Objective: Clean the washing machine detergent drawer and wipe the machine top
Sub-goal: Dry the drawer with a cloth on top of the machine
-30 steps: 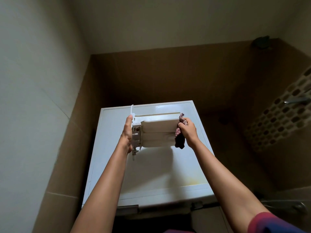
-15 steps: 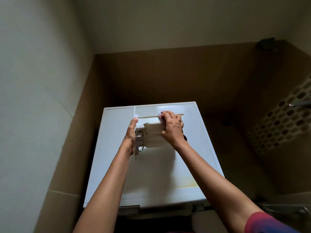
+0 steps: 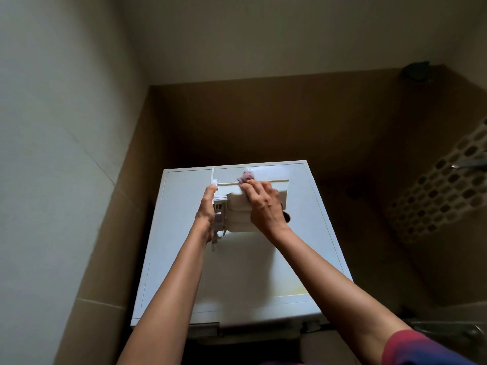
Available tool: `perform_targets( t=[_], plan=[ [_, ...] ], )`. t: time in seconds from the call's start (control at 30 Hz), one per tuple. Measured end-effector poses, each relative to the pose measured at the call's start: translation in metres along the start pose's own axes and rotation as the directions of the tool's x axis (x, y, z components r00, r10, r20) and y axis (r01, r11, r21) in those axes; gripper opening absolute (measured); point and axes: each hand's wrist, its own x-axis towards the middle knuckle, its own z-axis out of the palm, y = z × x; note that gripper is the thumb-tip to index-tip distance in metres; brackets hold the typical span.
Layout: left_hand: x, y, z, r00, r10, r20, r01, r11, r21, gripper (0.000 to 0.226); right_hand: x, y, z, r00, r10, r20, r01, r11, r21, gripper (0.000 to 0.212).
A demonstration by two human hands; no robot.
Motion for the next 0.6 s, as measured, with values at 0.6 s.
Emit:
perform_targets(
  t=[0.6],
  plan=[
    [0.004,0.010,0.002,0.999,-0.013,0.039,0.012,1.000,0.018,0.061,0.023,-0.057,0.003,0.988,0.101,0.118,-0.117,0.985,0.130,0.051]
  ],
)
